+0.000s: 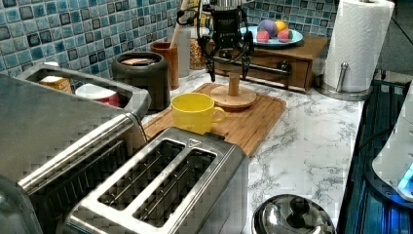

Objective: Open the lid of the tea container.

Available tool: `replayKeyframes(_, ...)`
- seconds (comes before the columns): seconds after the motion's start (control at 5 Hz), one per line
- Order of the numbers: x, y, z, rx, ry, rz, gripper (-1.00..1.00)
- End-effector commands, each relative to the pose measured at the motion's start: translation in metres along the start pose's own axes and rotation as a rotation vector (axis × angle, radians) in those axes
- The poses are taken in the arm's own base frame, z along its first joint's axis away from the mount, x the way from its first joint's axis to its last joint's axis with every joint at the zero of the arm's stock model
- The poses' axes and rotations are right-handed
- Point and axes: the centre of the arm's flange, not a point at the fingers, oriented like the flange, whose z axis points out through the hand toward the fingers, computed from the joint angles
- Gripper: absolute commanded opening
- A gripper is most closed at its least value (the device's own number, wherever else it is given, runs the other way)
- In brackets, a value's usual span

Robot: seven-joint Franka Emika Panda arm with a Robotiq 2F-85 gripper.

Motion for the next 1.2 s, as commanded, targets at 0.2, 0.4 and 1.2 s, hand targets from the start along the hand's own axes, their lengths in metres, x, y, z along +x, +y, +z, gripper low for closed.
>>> replayKeyframes(0.2,0.020,0.011,-0.011,0.058,0.023,0.011,1.00)
replayKeyframes(0.4,0.017,0.005,-0.013,0.064,0.037,-0.003,1.00)
replayKeyframes(1.2,0.009,-0.001,0.018,0.016,-0.030,-0.011,1.00)
